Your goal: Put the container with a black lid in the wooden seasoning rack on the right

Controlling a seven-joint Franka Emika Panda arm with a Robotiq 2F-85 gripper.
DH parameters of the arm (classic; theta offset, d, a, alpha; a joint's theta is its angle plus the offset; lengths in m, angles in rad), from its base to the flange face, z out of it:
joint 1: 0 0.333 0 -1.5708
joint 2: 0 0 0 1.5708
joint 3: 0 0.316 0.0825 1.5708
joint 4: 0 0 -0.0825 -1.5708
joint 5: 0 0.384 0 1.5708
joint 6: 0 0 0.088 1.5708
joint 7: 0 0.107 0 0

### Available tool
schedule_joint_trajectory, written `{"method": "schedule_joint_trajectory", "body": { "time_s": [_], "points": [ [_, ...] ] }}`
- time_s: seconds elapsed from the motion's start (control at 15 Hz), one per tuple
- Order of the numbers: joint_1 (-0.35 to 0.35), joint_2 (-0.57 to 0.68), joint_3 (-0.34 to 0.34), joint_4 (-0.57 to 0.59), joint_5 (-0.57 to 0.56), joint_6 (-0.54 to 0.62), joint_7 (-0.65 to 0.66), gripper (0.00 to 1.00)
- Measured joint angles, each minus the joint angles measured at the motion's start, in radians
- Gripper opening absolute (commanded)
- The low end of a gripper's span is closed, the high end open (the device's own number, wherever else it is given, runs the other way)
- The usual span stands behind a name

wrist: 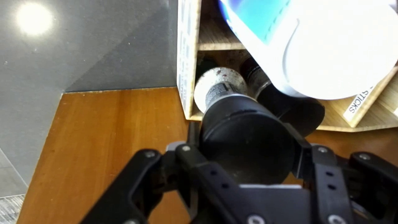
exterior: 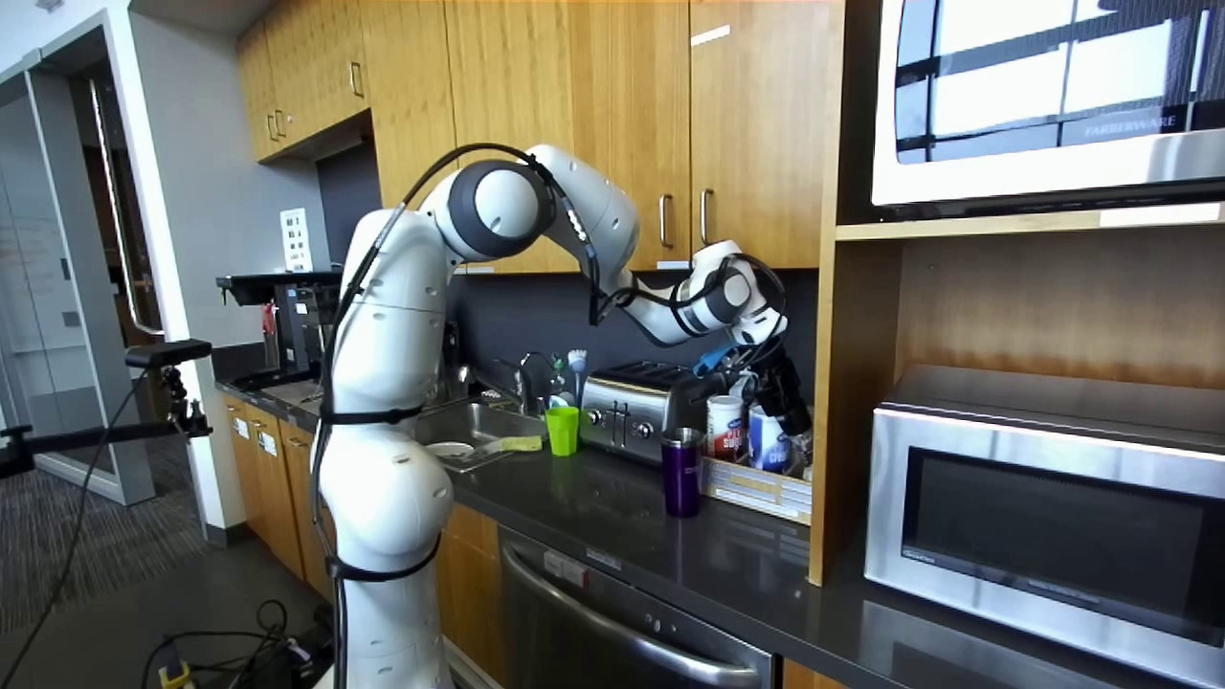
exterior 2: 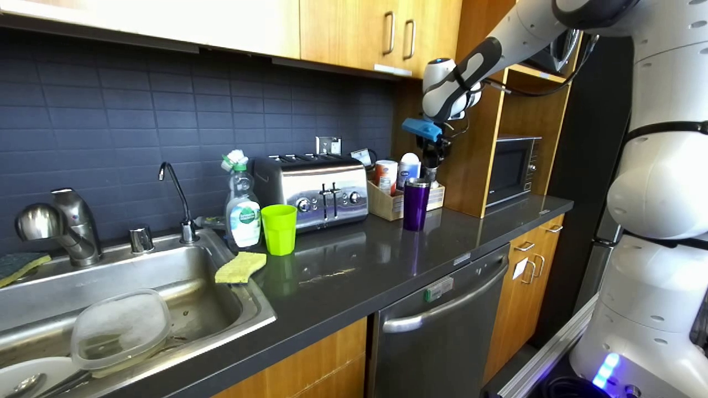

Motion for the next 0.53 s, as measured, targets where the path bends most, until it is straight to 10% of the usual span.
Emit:
{"method": "schedule_joint_trajectory", "body": {
  "time_s": [0.53],
  "points": [
    [0.020,0.029,-0.014,0.009,0.028,-0.003,-0.020,0.39]
  ]
}}
